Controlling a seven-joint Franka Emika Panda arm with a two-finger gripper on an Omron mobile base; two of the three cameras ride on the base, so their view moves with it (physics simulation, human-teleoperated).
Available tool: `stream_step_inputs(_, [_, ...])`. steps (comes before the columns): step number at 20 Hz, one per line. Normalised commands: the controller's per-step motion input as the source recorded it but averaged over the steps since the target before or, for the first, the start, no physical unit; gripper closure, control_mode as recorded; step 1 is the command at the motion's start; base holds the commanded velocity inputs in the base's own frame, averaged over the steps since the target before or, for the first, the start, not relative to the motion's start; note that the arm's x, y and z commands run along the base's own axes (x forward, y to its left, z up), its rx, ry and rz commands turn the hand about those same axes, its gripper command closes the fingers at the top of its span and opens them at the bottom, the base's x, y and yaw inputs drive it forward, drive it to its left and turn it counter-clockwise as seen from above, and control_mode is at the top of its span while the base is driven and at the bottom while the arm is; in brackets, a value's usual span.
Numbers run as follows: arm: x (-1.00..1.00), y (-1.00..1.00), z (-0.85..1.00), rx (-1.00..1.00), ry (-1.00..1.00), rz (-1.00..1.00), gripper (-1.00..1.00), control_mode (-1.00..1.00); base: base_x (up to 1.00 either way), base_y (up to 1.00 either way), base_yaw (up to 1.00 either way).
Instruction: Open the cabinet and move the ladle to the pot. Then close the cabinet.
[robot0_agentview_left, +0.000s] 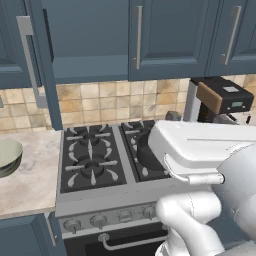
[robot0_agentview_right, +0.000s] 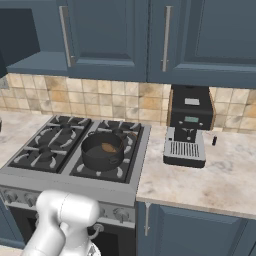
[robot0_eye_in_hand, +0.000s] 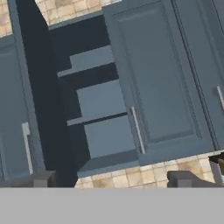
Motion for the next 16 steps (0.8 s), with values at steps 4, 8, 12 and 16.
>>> stream_step_inputs(4, [-0.12,0.53,-0.09,-0.38,-0.06,-0.25,-1.0,-1.0,0.0,0.0,0.0])
stream_step_inputs(8, [0.0,0.52,-0.2,-0.37,-0.06,-0.23,-1.0,-1.0,0.0,0.0,0.0])
stream_step_inputs(12, [0.15,0.47,-0.32,-0.35,-0.07,-0.21,-1.0,-1.0,0.0,0.0,0.0])
stream_step_inputs(16, [0.31,0.4,-0.36,-0.34,-0.1,-0.2,-1.0,-1.0,0.0,0.0,0.0])
